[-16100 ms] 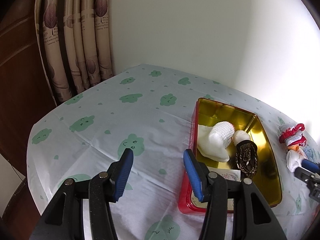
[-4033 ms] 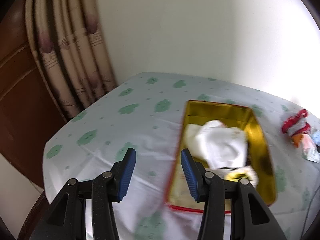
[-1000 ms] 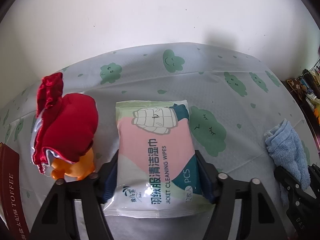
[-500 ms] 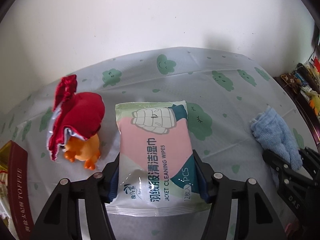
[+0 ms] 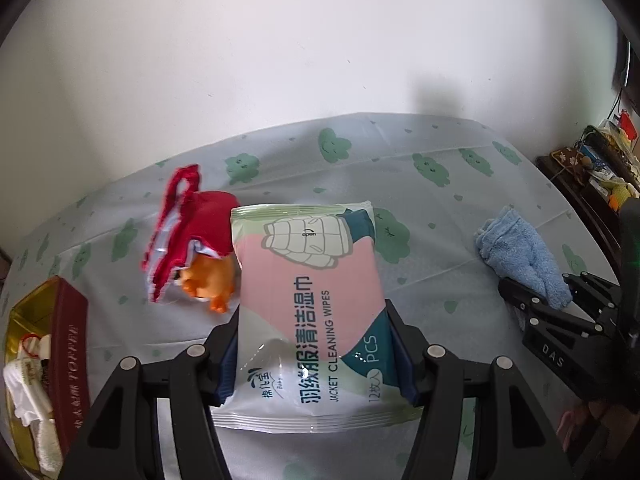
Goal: Organize soft objects
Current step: 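Carry the wipes packet into the gold tin and open the left gripper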
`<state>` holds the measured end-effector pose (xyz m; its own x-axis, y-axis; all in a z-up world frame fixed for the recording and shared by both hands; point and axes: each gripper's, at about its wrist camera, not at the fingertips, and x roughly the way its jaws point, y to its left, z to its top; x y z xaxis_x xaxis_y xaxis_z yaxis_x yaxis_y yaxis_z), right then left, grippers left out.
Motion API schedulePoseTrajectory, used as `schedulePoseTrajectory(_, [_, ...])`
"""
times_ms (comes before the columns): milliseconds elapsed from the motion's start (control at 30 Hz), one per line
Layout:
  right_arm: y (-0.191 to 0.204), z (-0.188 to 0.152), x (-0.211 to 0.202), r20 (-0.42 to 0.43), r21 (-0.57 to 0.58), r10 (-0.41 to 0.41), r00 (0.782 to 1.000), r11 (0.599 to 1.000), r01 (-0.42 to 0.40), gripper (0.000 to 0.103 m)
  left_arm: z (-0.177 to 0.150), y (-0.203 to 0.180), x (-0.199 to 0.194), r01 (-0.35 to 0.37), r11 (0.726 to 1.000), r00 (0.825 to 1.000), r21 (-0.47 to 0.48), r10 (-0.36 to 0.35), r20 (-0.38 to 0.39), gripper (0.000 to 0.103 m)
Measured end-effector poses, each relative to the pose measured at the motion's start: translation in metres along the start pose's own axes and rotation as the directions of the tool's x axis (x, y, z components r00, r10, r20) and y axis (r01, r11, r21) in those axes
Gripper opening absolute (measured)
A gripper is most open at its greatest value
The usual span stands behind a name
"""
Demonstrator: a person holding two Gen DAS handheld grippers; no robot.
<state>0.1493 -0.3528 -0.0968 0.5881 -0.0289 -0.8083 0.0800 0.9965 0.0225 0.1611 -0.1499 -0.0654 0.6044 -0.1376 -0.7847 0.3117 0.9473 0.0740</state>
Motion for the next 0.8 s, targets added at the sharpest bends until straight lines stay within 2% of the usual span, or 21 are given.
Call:
schedulePoseTrajectory(600, [0.0,0.0,0.0,-0.001,-0.004,-0.004,1.0,1.0,0.004,0.036,-0.008,0.072,-0.05,-0.114,0.988,0.992,-0.104,0.119,0.038,0.062])
schedulePoseTrajectory(800, [0.0,0.0,0.0,-0.001,-0.007,-0.005,1.0,1.0,0.005,0.036,-0.017,0.103,-0.058,-0.149,0.978,0.988,-0.143,0.154,0.022,0.062])
